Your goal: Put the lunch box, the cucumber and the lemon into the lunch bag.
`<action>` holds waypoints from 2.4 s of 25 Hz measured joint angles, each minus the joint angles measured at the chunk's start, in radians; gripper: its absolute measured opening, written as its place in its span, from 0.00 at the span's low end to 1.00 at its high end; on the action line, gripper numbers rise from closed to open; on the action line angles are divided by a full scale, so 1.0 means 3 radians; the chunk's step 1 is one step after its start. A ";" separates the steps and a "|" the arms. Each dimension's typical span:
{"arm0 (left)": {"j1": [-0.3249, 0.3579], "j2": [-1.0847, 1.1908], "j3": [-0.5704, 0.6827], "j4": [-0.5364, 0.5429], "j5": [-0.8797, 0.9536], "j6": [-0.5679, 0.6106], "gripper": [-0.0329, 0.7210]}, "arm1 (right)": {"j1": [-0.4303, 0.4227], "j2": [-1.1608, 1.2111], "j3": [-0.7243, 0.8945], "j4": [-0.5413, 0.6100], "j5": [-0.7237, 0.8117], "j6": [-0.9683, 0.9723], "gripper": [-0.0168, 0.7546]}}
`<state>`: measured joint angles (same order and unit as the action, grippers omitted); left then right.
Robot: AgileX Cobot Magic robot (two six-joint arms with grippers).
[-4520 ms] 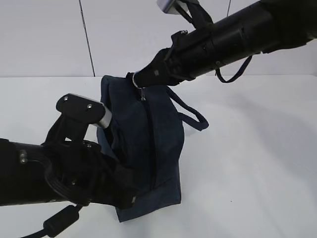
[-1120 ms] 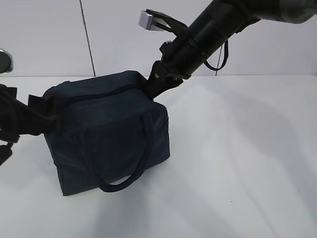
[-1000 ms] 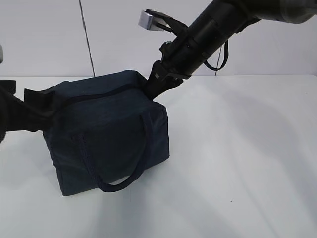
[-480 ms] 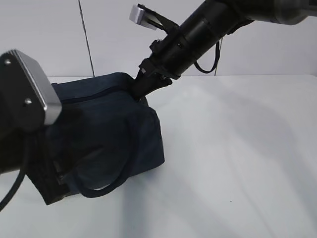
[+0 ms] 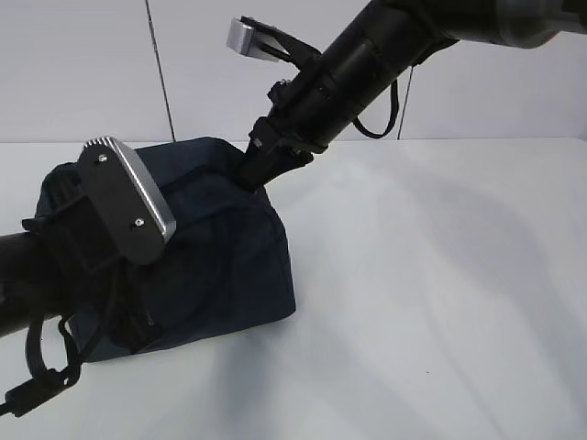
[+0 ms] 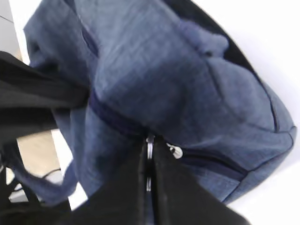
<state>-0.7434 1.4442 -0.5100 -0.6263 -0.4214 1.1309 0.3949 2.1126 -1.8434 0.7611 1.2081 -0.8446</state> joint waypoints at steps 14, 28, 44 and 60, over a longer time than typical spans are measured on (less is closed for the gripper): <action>0.0000 0.0055 0.0000 -0.0424 -0.0161 0.0037 0.04 | -0.0035 0.0000 -0.0350 -0.0073 0.0035 0.0043 0.03; 0.0000 0.0060 0.0000 -0.0661 -0.0285 0.0044 0.04 | -0.0089 0.0000 -0.0563 -0.0619 0.0081 0.0409 0.03; 0.0000 0.0060 -0.0006 -0.0757 -0.0305 0.0052 0.04 | -0.0089 0.0025 -0.0563 -0.0805 0.0129 0.0140 0.03; 0.0000 0.0060 -0.0006 -0.0810 -0.0311 0.0052 0.04 | -0.0089 0.0033 -0.0563 -0.0759 0.0129 -0.1771 0.03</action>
<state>-0.7434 1.4622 -0.5118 -0.8692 -0.5148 1.1464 0.3682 2.1224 -2.0122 0.5334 1.2470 -1.3759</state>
